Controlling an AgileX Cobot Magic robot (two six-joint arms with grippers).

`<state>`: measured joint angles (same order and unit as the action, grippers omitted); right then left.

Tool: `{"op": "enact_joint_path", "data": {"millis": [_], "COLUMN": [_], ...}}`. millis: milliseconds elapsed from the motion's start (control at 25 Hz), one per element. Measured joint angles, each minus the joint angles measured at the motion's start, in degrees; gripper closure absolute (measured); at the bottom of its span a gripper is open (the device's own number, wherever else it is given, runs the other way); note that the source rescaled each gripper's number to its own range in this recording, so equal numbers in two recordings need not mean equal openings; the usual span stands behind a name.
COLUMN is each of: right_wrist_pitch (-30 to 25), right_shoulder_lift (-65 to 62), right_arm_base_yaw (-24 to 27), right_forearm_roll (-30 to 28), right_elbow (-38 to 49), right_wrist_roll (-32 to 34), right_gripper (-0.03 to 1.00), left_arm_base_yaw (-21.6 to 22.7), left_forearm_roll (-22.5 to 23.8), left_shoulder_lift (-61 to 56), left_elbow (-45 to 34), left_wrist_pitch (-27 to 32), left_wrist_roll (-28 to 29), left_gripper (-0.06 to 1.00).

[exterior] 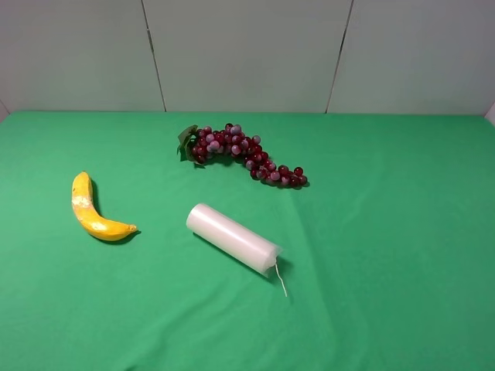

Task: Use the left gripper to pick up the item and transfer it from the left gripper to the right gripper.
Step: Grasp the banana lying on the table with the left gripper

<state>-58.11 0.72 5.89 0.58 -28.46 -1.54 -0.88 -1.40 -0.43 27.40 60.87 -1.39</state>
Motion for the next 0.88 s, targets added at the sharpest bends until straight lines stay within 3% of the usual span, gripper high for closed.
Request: {"op": "enact_joint_path", "data": {"millis": [880], "right_wrist_pitch": [0.0], "right_shoulder_lift": [0.0], "right_arm_base_yaw": [0.0], "right_forearm_roll": [0.0], "right_elbow": [0.0], "right_wrist_roll": [0.0], "right_gripper": [-0.03], "left_arm_base_yaw": [0.0], "left_forearm_roll": [0.0], "left_shoulder_lift": [0.0], "left_elbow": [0.0], "left_wrist_pitch": [0.0], "left_wrist_roll": [0.0], "left_gripper": [-0.06]}}
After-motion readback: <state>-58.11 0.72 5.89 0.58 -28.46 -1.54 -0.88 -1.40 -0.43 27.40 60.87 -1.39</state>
